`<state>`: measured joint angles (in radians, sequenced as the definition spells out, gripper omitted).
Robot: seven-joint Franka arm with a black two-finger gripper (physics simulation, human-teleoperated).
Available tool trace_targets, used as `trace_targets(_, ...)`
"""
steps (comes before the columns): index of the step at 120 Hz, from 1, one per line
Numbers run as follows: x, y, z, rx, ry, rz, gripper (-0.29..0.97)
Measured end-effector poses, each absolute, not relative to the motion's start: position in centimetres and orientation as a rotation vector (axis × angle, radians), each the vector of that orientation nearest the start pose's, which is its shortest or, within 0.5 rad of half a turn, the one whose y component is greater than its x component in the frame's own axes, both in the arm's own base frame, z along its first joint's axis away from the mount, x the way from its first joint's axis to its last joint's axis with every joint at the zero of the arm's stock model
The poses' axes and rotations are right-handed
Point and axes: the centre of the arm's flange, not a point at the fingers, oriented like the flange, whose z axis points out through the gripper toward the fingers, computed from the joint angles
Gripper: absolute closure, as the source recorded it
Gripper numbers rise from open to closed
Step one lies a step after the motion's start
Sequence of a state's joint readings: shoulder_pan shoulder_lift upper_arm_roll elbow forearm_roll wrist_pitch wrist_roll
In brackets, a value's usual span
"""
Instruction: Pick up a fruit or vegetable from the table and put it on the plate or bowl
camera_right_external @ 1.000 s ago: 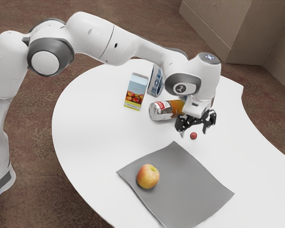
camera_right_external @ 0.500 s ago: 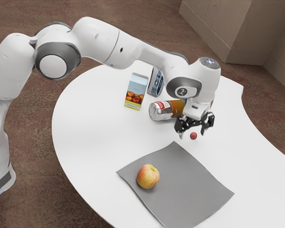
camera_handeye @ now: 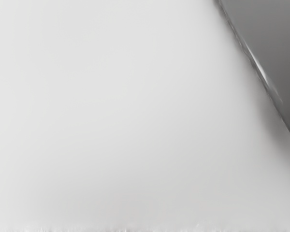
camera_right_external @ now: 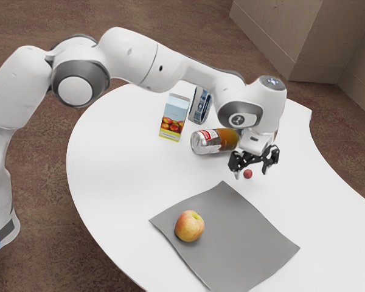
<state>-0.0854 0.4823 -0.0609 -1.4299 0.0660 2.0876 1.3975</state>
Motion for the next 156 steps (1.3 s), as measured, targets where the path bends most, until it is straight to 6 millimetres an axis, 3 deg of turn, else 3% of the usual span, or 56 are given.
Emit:
trace_targets(29,71.3,-7.6,42.2,-2.165,2.098,-0.166,0.0)
trace_targets(68,71.4,-7.6,42.0,-2.166,2.101,-0.163,0.01)
trace_targets(113,71.5,-7.5,40.9,-2.172,2.105,-0.152,0.12)
trace_targets(156,71.8,-6.4,40.5,-2.189,2.085,-0.159,0.34)
